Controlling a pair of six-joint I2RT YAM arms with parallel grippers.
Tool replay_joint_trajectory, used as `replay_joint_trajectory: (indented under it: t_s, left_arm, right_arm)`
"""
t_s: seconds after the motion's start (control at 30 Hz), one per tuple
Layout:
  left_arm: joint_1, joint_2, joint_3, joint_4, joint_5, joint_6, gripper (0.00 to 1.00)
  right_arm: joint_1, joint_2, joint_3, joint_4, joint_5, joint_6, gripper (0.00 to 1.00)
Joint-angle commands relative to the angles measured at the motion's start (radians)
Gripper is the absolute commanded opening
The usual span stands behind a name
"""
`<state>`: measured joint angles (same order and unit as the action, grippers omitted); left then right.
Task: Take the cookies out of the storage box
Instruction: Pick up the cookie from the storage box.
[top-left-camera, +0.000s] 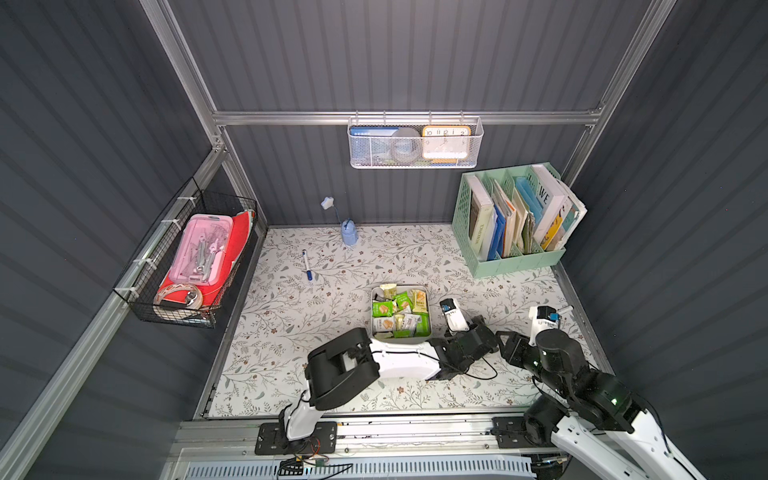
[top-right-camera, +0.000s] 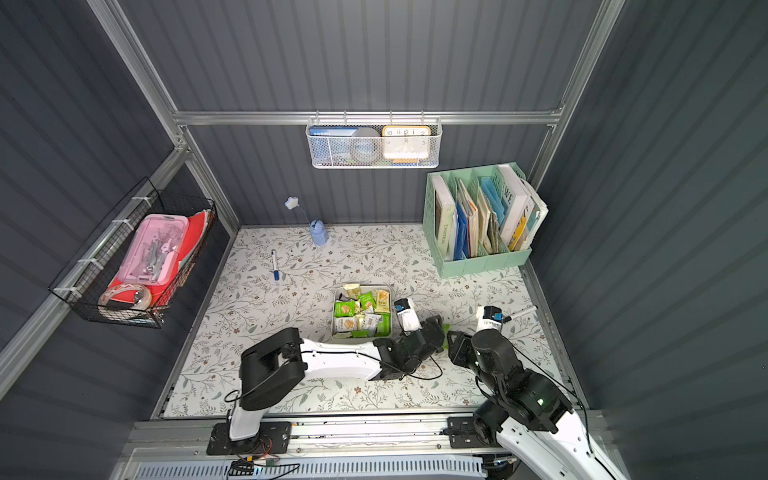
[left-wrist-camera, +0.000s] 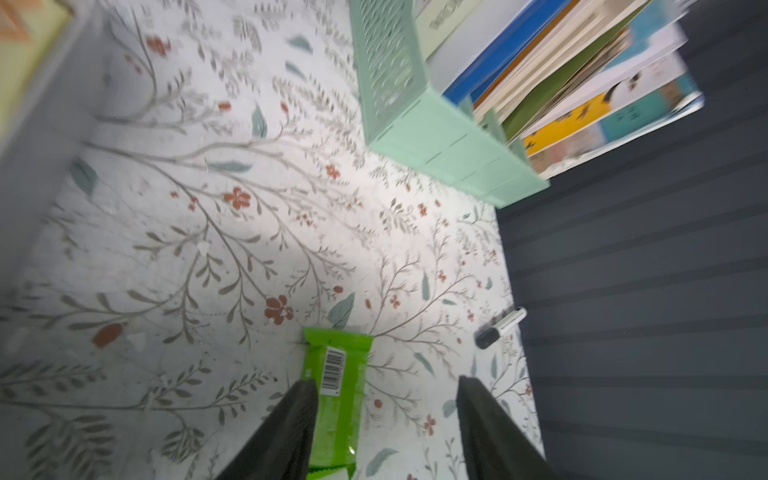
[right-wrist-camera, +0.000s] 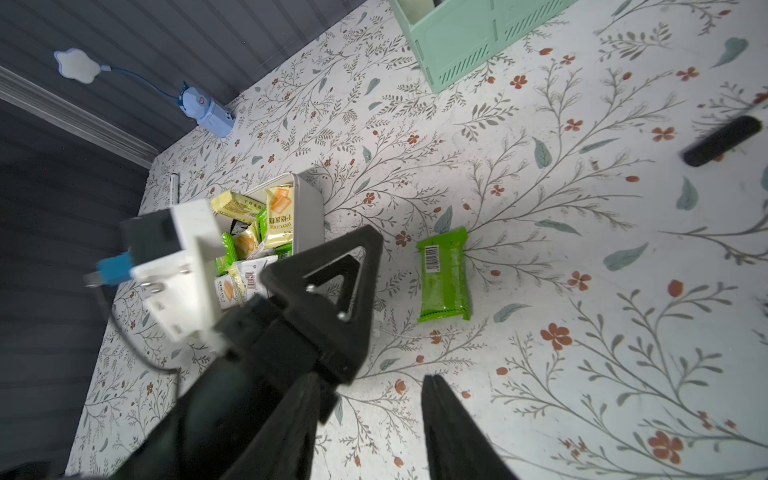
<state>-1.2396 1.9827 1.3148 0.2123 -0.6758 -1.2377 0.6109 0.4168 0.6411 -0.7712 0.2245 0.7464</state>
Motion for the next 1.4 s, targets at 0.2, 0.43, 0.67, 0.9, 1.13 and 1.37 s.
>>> replay_joint_trajectory:
  t_s: [0.2, 0.43, 0.67, 0.9, 1.13, 1.37]
  left_arm:
    - [0.080, -0.294, -0.073, -0.192, -0.076, 0.369, 0.58]
    - [0.227, -0.461, -0.215, -0.178, 0.057, 0.380, 0.59]
    - [0.425, -0.614, -0.377, -0.133, 0.168, 0.429, 0.59]
    - [0.545, -0.695, -0.496, -0.118, 0.181, 0.377, 0.59]
    - [0.656, -0.719, -0.671, -0.044, 0.213, 0.155, 0.60]
    - [0.698, -0.746, -0.779, 0.035, 0.243, 0.051, 0.60]
  right_arm:
    - [-0.001, 0.220, 0.015, 0.207, -0.235, -0.104, 0.46]
    - [0.016, 0.384, 0.027, 0.464, -0.357, -0.268, 0.46]
    - [0.018, 0.662, 0.188, 0.571, -0.385, -0.398, 0.47]
    - [0.021, 0.947, 0.321, 0.597, -0.547, -0.609, 0.49]
    - [0.021, 1.187, 0.492, 0.592, -0.596, -0.539, 0.49]
    - [0.021, 1.361, 0.583, 0.645, -0.582, -0.361, 0.49]
